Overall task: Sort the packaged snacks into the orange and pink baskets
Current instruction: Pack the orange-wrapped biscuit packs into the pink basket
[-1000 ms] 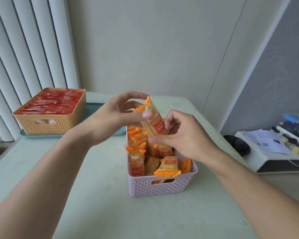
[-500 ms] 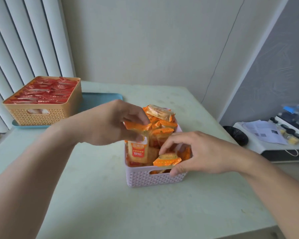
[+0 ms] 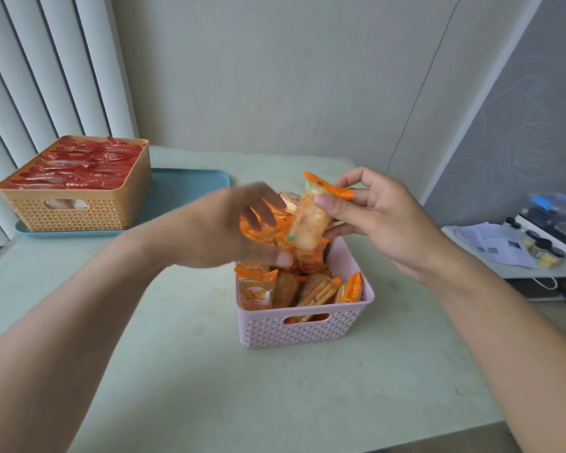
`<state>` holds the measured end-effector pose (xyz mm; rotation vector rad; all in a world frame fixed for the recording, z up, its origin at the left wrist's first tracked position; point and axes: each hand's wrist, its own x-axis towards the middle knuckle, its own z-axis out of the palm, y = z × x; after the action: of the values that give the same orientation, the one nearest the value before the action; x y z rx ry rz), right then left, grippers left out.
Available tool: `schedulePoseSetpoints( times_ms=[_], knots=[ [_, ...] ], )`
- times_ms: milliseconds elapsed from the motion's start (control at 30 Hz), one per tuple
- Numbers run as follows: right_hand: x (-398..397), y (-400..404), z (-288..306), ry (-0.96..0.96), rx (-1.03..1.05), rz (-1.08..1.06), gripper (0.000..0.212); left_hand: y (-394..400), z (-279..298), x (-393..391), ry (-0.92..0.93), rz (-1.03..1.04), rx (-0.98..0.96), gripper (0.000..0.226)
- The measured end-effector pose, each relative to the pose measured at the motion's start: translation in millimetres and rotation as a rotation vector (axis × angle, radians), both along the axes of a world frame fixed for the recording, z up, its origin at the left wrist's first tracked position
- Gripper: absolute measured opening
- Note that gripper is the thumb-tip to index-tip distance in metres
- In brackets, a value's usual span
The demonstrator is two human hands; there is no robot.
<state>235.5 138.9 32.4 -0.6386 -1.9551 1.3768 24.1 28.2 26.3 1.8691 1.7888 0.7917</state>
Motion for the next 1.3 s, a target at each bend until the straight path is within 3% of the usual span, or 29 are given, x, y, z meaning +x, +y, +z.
schedulePoseSetpoints(
  times_ms=[67, 167, 233, 367, 467, 567, 633, 800, 867, 967, 1067, 1133, 1233, 1300],
  knots=[
    [-14, -5, 1, 0.028, -0.036, 0.018, 0.040, 5, -1, 2, -0.138, 0.043, 0.116, 0.066],
    [-23, -5, 1, -0.049, -0.096, 0.039, 0.040, 12, -10, 7, -0.240, 0.060, 0.142, 0.037],
    [-18, -1, 0, -0.280, 0.041, -0.003, 0.030, 16, -16, 1, -0.269, 0.178, 0.148, 0.035],
    [-26, -11, -27, -0.954, 0.572, 0.043, 0.019, 21, -18, -1, -0.357, 0.372, 0.153, 0.034],
    [-42, -26, -46, -1.130, 0.726, 0.012, 0.021, 22, -18, 7, -0.365, 0.345, 0.145, 0.026],
    [-47, -26, -46, -1.236, 0.655, 0.019, 0.024, 16, -17, 8, -0.241, 0.244, 0.068, 0.006],
    [-48, -26, -44, -1.228, 0.636, -0.017, 0.017, 10, -14, 8, -0.094, 0.164, -0.021, 0.018],
    [-40, -27, -43, -1.134, 0.619, -0.124, 0.033, 10, -19, 10, 0.250, 0.197, -0.103, 0.045],
    [-37, -25, -42, -1.085, 0.585, -0.140, 0.032, 13, -22, 11, 0.315, 0.223, -0.075, 0.054],
    [-30, -18, -37, -0.976, 0.498, -0.187, 0.048, 15, -23, 11, 0.315, 0.213, -0.078, 0.056],
    [-18, -11, -19, -0.733, 0.416, -0.285, 0.052, 17, -22, 1, 0.071, 0.218, -0.038, 0.034],
    [-10, -12, -9, -0.497, 0.473, -0.374, 0.048, 17, -18, -4, -0.166, 0.278, 0.042, 0.048],
    [-11, -23, -7, -0.161, 0.743, -0.364, 0.046, 15, -8, 1, -0.562, 0.295, 0.104, 0.055],
    [-16, -29, -15, -0.069, 0.960, -0.271, 0.040, 13, -5, 7, -0.740, 0.220, 0.088, 0.051]
  ],
)
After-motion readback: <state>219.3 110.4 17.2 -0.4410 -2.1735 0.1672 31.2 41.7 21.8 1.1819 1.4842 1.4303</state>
